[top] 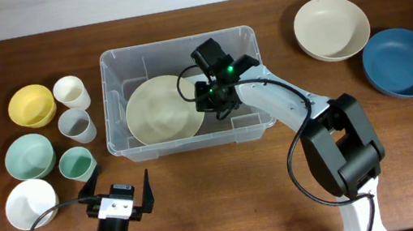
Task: Pack container
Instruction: 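Move the right gripper to the dark blue bowl and grasp its rim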
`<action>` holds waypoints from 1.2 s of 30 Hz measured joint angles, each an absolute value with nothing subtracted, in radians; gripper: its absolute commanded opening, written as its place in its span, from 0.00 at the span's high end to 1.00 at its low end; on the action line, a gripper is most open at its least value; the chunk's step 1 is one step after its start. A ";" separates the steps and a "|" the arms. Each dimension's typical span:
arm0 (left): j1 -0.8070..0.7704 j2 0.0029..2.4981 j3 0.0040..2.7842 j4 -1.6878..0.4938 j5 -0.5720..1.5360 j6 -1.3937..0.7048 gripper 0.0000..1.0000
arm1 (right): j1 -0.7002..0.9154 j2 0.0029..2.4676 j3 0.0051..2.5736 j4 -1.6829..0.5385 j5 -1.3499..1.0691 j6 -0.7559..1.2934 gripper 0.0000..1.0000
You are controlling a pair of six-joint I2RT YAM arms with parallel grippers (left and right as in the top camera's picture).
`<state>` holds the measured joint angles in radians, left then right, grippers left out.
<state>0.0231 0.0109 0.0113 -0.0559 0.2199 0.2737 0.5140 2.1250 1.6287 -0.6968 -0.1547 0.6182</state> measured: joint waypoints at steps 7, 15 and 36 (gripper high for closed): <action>0.023 0.011 0.011 -0.056 0.220 0.274 0.01 | 0.490 2.125 1.637 -0.776 -0.155 0.595 0.96; 0.023 0.011 0.011 -0.056 0.220 0.274 0.01 | 0.406 2.056 1.876 -1.068 -0.104 0.553 0.76; 0.023 0.011 0.011 -0.056 0.220 0.274 0.01 | -0.314 1.847 2.019 -1.423 0.039 0.550 0.01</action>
